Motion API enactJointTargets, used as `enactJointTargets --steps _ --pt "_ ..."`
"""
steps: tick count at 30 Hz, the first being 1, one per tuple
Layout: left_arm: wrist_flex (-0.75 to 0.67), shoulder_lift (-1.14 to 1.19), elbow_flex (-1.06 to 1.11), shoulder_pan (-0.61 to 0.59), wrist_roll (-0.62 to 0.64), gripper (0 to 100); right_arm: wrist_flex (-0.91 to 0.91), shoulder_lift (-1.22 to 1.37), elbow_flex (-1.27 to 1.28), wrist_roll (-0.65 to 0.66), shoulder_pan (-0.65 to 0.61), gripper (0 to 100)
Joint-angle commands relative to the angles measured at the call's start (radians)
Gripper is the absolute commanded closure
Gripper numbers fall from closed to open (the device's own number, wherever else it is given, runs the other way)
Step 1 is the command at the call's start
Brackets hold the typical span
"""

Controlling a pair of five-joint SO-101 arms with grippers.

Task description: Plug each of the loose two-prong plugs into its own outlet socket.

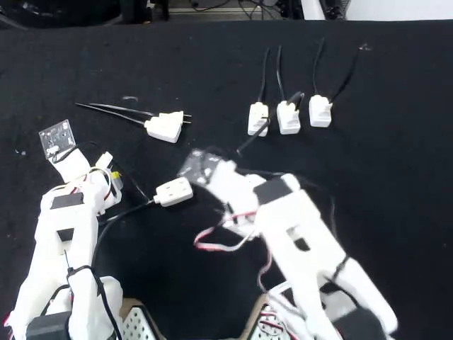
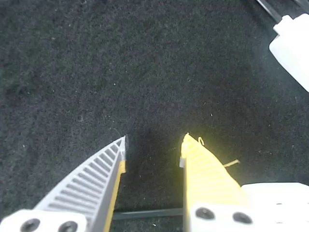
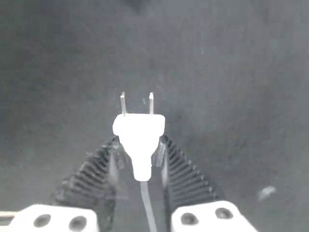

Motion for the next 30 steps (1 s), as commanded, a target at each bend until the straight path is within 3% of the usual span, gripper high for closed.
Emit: enactJointTargets --steps 1,14,22,30 --pt "-0.014 -0.028 -0.008 0.002 -0.011 81 -0.017 -0.113 -0.067 -0.069 -0.129 98.7" --pt "-0.009 -0.031 -0.008 0.004 -0.011 81 -0.42 0.11 -0.091 -0.393 -0.166 98.8" --pt "-0.009 -0.037 -0.012 0.018 -0.009 81 -0.565 0.016 0.064 -0.4 -0.17 98.8" --pt "-0.009 -0.037 -0.01 0.125 -0.011 81 -0.588 -0.038 0.117 -0.402 -0.17 98.8"
